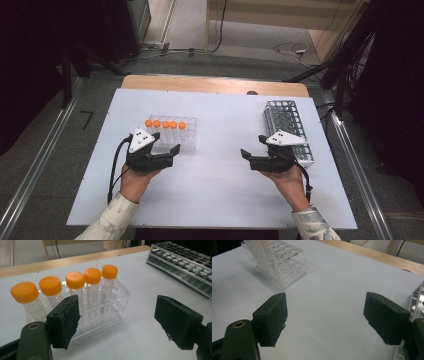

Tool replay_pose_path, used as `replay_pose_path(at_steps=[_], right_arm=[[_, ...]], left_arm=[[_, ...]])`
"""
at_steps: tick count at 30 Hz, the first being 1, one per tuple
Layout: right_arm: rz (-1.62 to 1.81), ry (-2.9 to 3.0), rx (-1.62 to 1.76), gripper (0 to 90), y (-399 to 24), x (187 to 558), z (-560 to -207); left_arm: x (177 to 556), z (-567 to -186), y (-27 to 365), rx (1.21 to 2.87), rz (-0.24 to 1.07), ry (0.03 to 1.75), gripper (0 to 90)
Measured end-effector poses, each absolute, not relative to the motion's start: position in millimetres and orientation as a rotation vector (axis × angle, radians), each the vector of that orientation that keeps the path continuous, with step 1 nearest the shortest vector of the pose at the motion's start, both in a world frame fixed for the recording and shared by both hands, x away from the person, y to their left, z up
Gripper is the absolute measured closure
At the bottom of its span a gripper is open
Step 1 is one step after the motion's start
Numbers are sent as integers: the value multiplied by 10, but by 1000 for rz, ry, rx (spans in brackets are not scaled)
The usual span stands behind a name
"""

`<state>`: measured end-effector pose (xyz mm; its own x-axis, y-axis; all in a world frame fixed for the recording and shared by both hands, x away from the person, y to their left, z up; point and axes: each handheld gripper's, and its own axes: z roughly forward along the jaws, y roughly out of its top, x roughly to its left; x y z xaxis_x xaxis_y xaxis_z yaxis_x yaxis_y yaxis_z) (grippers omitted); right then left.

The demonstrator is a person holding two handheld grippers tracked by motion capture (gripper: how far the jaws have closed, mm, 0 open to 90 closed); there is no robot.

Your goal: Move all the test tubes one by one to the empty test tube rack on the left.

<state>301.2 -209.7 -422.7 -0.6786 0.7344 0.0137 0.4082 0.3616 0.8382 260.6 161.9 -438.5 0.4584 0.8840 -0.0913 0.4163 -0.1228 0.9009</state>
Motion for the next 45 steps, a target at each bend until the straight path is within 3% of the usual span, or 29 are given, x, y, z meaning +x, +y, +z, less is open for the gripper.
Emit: replay_pose_path(at_steps=[45], right_arm=[[1230,2116,1143,174,-2806,2804,-4254]], left_arm=[[2292,-4532,2046,1654,715,1223,194]])
